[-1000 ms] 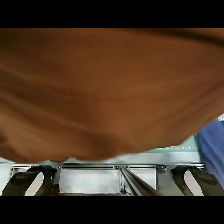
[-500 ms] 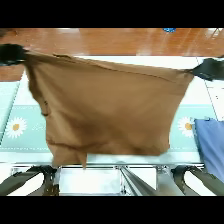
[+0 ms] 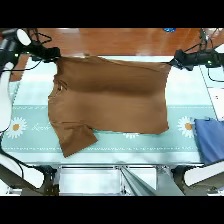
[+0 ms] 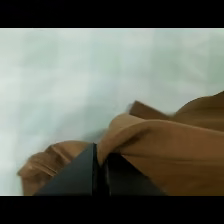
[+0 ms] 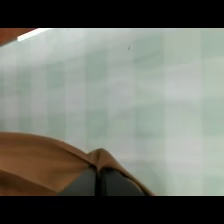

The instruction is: Fold the shirts.

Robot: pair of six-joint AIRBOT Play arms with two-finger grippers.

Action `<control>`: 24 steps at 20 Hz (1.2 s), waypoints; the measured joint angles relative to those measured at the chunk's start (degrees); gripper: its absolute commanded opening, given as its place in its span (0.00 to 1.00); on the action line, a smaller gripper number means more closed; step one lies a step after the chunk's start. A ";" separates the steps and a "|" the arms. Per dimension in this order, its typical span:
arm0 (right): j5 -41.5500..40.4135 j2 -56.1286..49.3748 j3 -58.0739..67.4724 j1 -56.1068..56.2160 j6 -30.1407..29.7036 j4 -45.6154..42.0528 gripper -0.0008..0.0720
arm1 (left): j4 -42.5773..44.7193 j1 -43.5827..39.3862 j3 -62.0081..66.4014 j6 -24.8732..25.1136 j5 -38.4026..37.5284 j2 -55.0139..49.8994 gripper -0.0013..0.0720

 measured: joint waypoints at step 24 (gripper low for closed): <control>6.69 31.50 -41.46 -15.45 -0.66 -6.86 0.57 | -15.61 29.09 -55.41 9.66 -18.75 34.47 0.71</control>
